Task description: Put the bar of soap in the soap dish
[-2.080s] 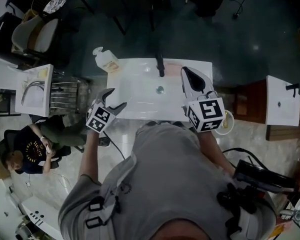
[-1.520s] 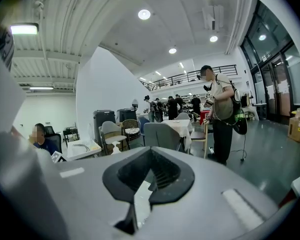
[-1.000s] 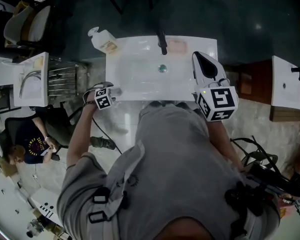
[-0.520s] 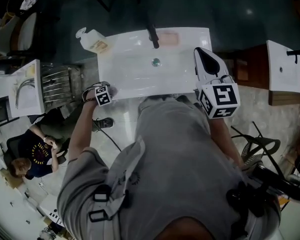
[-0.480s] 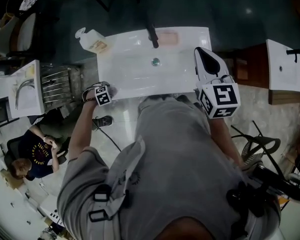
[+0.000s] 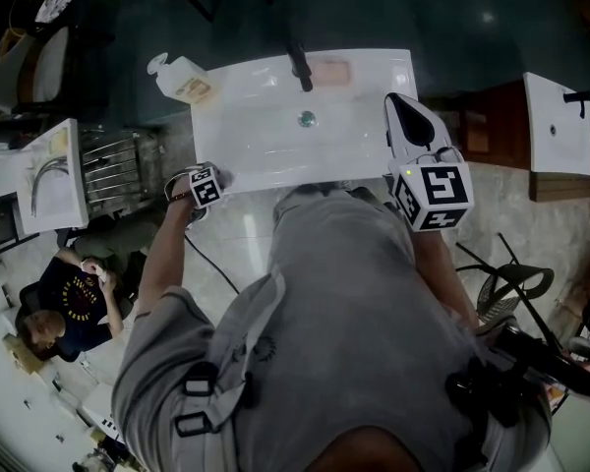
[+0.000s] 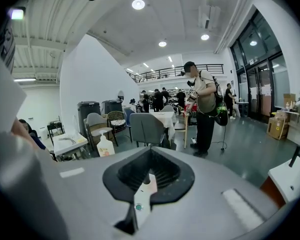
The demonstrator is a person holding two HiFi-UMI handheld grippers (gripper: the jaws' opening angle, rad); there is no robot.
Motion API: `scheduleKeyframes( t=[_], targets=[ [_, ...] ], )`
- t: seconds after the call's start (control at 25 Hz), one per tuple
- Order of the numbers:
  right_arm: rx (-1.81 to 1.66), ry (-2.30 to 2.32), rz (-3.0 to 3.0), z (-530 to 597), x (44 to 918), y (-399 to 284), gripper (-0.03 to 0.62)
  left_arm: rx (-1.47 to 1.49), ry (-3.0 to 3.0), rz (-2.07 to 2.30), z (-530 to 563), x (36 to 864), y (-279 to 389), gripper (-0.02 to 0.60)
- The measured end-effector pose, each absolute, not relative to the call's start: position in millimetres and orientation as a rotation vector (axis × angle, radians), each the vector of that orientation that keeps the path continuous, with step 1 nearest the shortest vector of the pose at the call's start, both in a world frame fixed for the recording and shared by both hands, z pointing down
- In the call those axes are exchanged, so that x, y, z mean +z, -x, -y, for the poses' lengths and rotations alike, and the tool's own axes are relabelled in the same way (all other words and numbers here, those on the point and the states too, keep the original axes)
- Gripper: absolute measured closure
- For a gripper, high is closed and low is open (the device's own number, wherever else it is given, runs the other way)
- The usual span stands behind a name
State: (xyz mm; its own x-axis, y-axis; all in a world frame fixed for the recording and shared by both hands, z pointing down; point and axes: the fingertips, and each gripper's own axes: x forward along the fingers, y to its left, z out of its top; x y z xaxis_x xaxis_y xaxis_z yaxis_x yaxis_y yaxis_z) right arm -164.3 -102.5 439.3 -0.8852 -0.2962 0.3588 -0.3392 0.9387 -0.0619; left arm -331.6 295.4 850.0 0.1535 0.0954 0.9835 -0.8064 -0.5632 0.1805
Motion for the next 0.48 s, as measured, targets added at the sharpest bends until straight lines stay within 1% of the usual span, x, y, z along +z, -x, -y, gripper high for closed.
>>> scheduleKeyframes(
  t=[0.12,0.48],
  targets=[
    [0.181,-0.460,2.747,100.8,440.0,165.3,0.591,1.468,-1.642,0.702,-296.7,849.4,318.8,0.387],
    [0.193,-0.443,2.755,105.7,440.6,165.6,0.591,1.439,-1.628,0.721,-295.4,848.4,318.7,0.387]
  ],
)
